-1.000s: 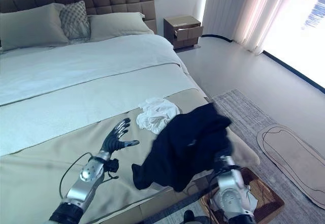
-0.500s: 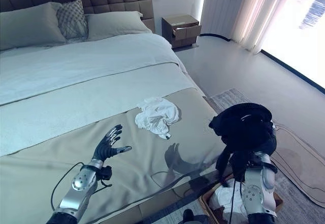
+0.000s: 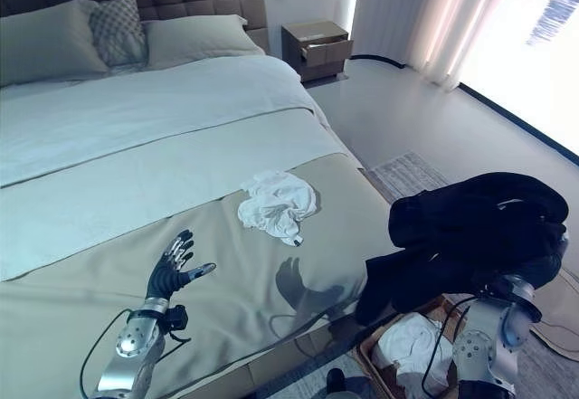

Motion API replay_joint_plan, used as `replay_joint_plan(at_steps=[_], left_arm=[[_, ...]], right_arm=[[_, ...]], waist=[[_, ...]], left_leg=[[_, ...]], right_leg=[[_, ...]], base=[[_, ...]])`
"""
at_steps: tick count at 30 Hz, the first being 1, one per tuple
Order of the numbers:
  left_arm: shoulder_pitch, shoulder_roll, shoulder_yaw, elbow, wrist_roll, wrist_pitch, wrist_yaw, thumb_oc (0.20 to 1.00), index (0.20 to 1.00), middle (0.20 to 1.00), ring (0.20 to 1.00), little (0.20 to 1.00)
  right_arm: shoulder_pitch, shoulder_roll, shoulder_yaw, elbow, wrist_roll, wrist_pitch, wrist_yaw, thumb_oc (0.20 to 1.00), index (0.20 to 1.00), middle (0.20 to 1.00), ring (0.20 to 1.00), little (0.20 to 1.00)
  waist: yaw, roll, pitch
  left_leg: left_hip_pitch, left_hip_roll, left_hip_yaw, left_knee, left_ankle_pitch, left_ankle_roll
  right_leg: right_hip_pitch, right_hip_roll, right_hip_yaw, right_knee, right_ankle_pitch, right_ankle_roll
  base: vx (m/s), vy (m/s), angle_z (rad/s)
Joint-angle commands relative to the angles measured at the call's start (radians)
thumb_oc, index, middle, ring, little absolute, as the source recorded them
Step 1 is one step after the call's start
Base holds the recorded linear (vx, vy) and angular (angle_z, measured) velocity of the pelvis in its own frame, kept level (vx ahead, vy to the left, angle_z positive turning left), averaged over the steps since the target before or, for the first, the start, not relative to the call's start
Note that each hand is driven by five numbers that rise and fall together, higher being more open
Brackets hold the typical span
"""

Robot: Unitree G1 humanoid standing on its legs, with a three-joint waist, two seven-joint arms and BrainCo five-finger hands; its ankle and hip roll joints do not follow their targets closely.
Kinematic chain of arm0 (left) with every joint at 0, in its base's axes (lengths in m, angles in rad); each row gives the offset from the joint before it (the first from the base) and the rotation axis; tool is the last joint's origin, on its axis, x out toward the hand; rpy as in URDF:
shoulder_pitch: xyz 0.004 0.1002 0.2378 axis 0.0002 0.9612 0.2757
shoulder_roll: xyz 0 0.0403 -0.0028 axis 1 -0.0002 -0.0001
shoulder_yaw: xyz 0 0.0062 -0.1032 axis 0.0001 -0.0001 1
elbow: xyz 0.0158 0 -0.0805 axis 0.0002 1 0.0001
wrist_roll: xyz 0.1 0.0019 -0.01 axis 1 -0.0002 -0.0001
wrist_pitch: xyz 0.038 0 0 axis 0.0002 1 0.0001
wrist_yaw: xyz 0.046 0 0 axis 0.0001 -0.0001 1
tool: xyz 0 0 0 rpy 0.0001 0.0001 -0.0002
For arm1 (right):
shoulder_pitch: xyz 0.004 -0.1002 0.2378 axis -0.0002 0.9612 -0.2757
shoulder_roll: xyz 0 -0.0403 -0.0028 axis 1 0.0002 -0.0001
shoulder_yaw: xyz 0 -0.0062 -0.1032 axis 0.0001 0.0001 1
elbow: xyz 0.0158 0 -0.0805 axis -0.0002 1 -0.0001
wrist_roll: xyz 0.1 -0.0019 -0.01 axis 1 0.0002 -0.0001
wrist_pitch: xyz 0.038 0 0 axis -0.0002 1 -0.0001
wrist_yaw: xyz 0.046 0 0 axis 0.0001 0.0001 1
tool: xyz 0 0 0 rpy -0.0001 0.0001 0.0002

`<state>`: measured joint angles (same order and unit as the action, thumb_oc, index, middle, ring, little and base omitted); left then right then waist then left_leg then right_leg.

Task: Pick up clothes into the bucket

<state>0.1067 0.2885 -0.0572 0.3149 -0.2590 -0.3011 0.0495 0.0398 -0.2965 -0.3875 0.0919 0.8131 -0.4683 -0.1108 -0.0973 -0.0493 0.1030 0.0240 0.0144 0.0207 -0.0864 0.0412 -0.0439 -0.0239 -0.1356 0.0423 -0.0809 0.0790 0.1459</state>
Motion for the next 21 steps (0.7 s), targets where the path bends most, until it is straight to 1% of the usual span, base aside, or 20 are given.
replay_joint_plan(at_steps=[1,2,3,4,6,7,9,10,11,12,13,14,15,16,17,18,19,21], left_arm=[[-0.027,0.022,0.026,-0.042,-0.075,-0.083,-0.026,1.000,1.000,1.000,1.000,1.000],[-0.027,0.023,0.023,-0.046,-0.076,-0.088,-0.028,1.000,1.000,1.000,1.000,1.000],[-0.027,0.023,0.023,-0.046,-0.076,-0.088,-0.028,1.000,1.000,1.000,1.000,1.000],[-0.030,0.024,0.015,-0.055,-0.078,-0.094,-0.029,1.000,1.000,1.000,1.000,1.000],[-0.034,0.023,0.013,-0.054,-0.079,-0.101,-0.027,1.000,1.000,1.000,1.000,1.000],[-0.040,0.028,0.012,-0.064,-0.092,-0.107,-0.017,1.000,1.000,1.000,1.000,1.000],[-0.043,0.038,0.016,-0.075,-0.096,-0.113,-0.011,1.000,1.000,1.000,1.000,1.000],[-0.051,0.043,0.018,-0.078,-0.095,-0.116,-0.003,1.000,1.000,1.000,1.000,1.000],[-0.057,0.047,0.017,-0.076,-0.097,-0.115,0.002,1.000,1.000,1.000,1.000,1.000],[-0.058,0.047,0.017,-0.075,-0.098,-0.115,0.002,1.000,1.000,1.000,1.000,1.000],[-0.060,0.051,0.018,-0.075,-0.099,-0.117,0.006,1.000,1.000,1.000,1.000,1.000],[-0.061,0.056,0.025,-0.080,-0.096,-0.119,0.014,1.000,1.000,1.000,1.000,1.000],[-0.060,0.056,0.026,-0.080,-0.096,-0.119,0.015,1.000,1.000,1.000,1.000,1.000],[-0.055,0.059,0.032,-0.083,-0.097,-0.120,0.019,1.000,1.000,1.000,1.000,1.000],[-0.055,0.059,0.032,-0.083,-0.097,-0.120,0.019,1.000,1.000,1.000,1.000,1.000],[-0.048,0.062,0.042,-0.093,-0.093,-0.123,0.024,1.000,1.000,1.000,1.000,1.000],[-0.046,0.064,0.045,-0.092,-0.092,-0.123,0.029,1.000,1.000,1.000,1.000,1.000],[-0.046,0.065,0.053,-0.097,-0.096,-0.123,0.038,1.000,1.000,1.000,1.000,1.000]], right_arm=[[-0.097,-0.067,-0.045,0.012,-0.097,-0.062,-0.061,0.200,0.200,0.200,0.200,0.200],[-0.100,-0.077,-0.037,0.029,-0.123,-0.050,-0.071,0.200,0.200,0.200,0.200,0.200],[-0.100,-0.077,-0.037,0.029,-0.123,-0.050,-0.071,0.200,0.200,0.200,0.200,0.200],[-0.120,-0.092,-0.011,0.074,-0.167,-0.029,-0.096,0.200,0.200,0.200,0.200,0.200],[-0.137,-0.095,0.006,0.092,-0.184,-0.026,-0.110,0.200,0.200,0.200,0.200,0.200],[-0.169,-0.091,0.038,0.098,-0.208,-0.020,-0.122,0.200,0.200,0.200,0.200,0.200],[-0.186,-0.099,0.064,0.111,-0.257,-0.005,-0.143,0.200,0.200,0.200,0.200,0.200],[-0.201,-0.097,0.080,0.114,-0.269,0.001,-0.152,0.200,0.200,0.200,0.200,0.200],[-0.205,-0.095,0.096,0.114,-0.277,0.008,-0.151,0.200,0.200,0.200,0.200,0.200],[-0.206,-0.095,0.097,0.114,-0.278,0.009,-0.153,0.200,0.200,0.200,0.200,0.200],[-0.207,-0.097,0.108,0.111,-0.285,0.015,-0.148,0.200,0.200,0.200,0.200,0.200],[-0.204,-0.095,0.123,0.104,-0.299,0.029,-0.137,0.200,0.200,0.200,0.200,0.200],[-0.204,-0.094,0.124,0.103,-0.300,0.030,-0.137,0.200,0.200,0.200,0.200,0.200],[-0.200,-0.091,0.137,0.089,-0.309,0.040,-0.127,0.200,0.200,0.200,0.200,0.200],[-0.200,-0.091,0.137,0.089,-0.309,0.040,-0.127,0.200,0.200,0.200,0.200,0.200],[-0.197,-0.093,0.148,0.082,-0.316,0.050,-0.119,0.200,0.200,0.200,0.200,0.200],[-0.199,-0.092,0.153,0.075,-0.310,0.051,-0.115,0.200,0.200,0.200,0.200,0.200],[-0.207,-0.090,0.166,0.061,-0.295,0.053,-0.108,0.200,0.200,0.200,0.200,0.200]], waist=[[-0.008,-0.051,0.015],[-0.011,-0.051,0.024],[-0.011,-0.051,0.024],[-0.008,-0.046,0.041],[-0.001,-0.047,0.055],[0.021,-0.038,0.081],[0.046,-0.022,0.095],[0.045,-0.012,0.103],[0.048,-0.006,0.101],[0.046,-0.005,0.103],[0.048,-0.002,0.100],[0.052,-0.001,0.090],[0.053,-0.003,0.089],[0.060,-0.016,0.073],[0.060,-0.016,0.072],[0.064,-0.036,0.060],[0.065,-0.047,0.054],[0.071,-0.061,0.051]], left_leg=[[-0.055,-0.073,0.022,0.191,-0.137,0.070],[-0.057,-0.079,0.030,0.192,-0.139,0.074],[-0.057,-0.079,0.030,0.192,-0.139,0.074],[-0.050,-0.087,0.052,0.194,-0.154,0.083],[-0.044,-0.088,0.073,0.195,-0.157,0.085],[-0.040,-0.076,0.109,0.199,-0.158,0.083],[-0.047,-0.047,0.146,0.208,-0.151,0.072],[-0.055,-0.028,0.155,0.224,-0.150,0.067],[-0.063,-0.013,0.165,0.232,-0.147,0.067],[-0.064,-0.012,0.163,0.238,-0.151,0.066],[-0.072,-0.002,0.169,0.242,-0.147,0.066],[-0.081,0.006,0.179,0.240,-0.143,0.060],[-0.080,0.005,0.181,0.239,-0.143,0.061],[-0.086,0.002,0.201,0.233,-0.141,0.056],[-0.086,0.002,0.201,0.232,-0.141,0.056],[-0.095,-0.001,0.221,0.236,-0.142,0.051],[-0.100,-0.002,0.235,0.239,-0.142,0.050],[-0.110,0.010,0.255,0.251,-0.145,0.038]], right_leg=[[-0.078,-0.062,-0.023,0.117,0.044,0.055],[-0.090,-0.066,-0.018,0.125,0.051,0.061],[-0.090,-0.066,-0.018,0.125,0.051,0.061],[-0.106,-0.074,-0.018,0.148,0.051,0.078],[-0.120,-0.079,-0.014,0.166,0.059,0.087],[-0.149,-0.125,-0.110,0.203,0.075,0.084],[-0.148,-0.199,-0.251,0.245,0.062,0.061],[-0.139,-0.235,-0.301,0.282,0.051,0.047],[-0.126,-0.262,-0.321,0.301,0.047,0.035],[-0.126,-0.262,-0.322,0.307,0.042,0.034],[-0.113,-0.281,-0.327,0.320,0.048,0.030],[-0.092,-0.315,-0.321,0.329,0.074,0.036],[-0.093,-0.316,-0.319,0.328,0.076,0.038],[-0.075,-0.344,-0.337,0.294,0.118,0.059],[-0.074,-0.344,-0.338,0.292,0.120,0.060],[-0.063,-0.358,-0.354,0.254,0.157,0.082],[-0.058,-0.354,-0.363,0.224,0.166,0.090],[-0.045,-0.329,-0.378,0.169,0.153,0.101]], base=[[-0.14,0.119,-0.23],[-0.13,0.117,-0.22],[-0.12,0.133,-0.31],[-0.10,0.123,-0.40],[-0.13,0.094,-0.63],[-0.18,0.030,-0.78],[-0.19,0.000,-1.09],[-0.14,-0.041,-0.95],[-0.09,-0.037,-0.51],[-0.07,-0.048,-0.26],[-0.07,-0.089,-0.41],[-0.07,-0.080,-0.25],[-0.06,-0.111,-0.11],[-0.01,-0.047,-0.07],[-0.02,-0.161,-0.30],[-0.01,-0.151,-0.47],[-0.02,-0.214,-0.49],[-0.03,-0.167,-0.48]])
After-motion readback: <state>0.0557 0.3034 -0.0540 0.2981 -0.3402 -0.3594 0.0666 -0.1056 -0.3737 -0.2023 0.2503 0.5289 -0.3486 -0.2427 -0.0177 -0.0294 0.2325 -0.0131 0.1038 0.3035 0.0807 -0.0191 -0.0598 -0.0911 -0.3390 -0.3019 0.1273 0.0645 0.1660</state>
